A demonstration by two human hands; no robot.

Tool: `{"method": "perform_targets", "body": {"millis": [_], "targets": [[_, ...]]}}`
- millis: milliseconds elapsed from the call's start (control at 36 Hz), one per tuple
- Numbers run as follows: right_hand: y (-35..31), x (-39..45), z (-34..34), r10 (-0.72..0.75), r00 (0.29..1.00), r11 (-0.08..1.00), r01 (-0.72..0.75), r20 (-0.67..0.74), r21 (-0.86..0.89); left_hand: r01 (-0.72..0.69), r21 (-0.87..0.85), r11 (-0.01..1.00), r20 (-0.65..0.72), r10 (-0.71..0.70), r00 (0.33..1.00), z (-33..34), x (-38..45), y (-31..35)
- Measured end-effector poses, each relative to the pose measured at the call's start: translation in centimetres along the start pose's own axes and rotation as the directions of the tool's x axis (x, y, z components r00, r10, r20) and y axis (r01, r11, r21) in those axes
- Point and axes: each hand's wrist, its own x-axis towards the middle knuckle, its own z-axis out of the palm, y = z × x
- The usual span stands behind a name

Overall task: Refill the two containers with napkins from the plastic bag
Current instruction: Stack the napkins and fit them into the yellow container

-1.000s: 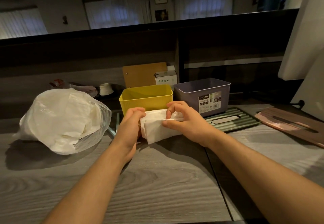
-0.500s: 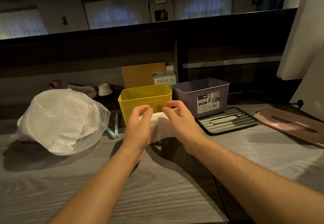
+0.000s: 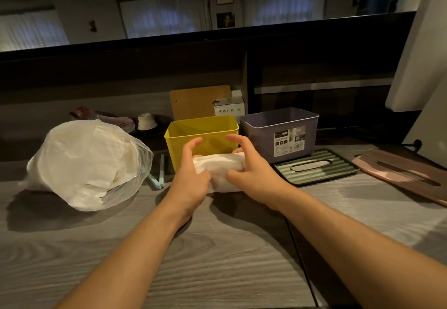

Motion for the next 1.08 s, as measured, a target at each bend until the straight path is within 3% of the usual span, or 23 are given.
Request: {"method": "perform_targets", "body": {"millis": [167, 333, 528, 722, 778, 889, 972, 1083], "targets": [[-0.2, 0.0, 0.2, 0.015, 0.997, 1.000, -0.017, -0.073, -0.019, -0.029, -0.005, 1.000, -0.104, 0.029, 0.994, -0.7, 0.0, 0.1], [-0.3, 0.0, 0.8, 0.030, 0.997, 0.999, -0.027, -0.071, 0.034, 0.053, -0.092, 0.994, 0.056, -0.048, 0.997, -0.5, -0.4, 0.3], [-0.1, 0.4, 1.3, 0.024, 0.996, 0.999, -0.021, -0.086, 0.039, 0.040, -0.022, 0.999, -0.025, -0.041, 0.999, -0.4, -0.1, 0.2], [0.2, 0.8, 0.5, 0.078, 0.992, 0.995, -0.071, -0.103, 0.070, 0.039, -0.041, 0.998, -0.009, -0.039, 0.999, -0.8, -0.2, 0.5], [0.0, 0.9, 0.2, 0.067, 0.989, 0.984, -0.043, -0.132, 0.175, 0.061, -0.077, 0.995, 0.029, -0.058, 0.998, -1.1, -0.3, 0.7], [-0.4, 0.9, -0.5, 0.016, 0.978, 0.946, 0.053, -0.210, 0.321, 0.108, -0.051, 0.993, 0.239, -0.093, 0.966, -1.2, -0.8, 1.0], [-0.5, 0.7, -0.5, -0.020, 0.979, 0.954, 0.080, -0.204, 0.290, 0.129, -0.078, 0.989, 0.266, -0.104, 0.958, -0.8, -1.0, 1.1], [-0.8, 0.7, -0.2, -0.044, 0.986, 0.983, 0.071, -0.159, 0.168, 0.111, -0.132, 0.985, 0.166, -0.088, 0.982, -0.8, -1.0, 1.2]]}}
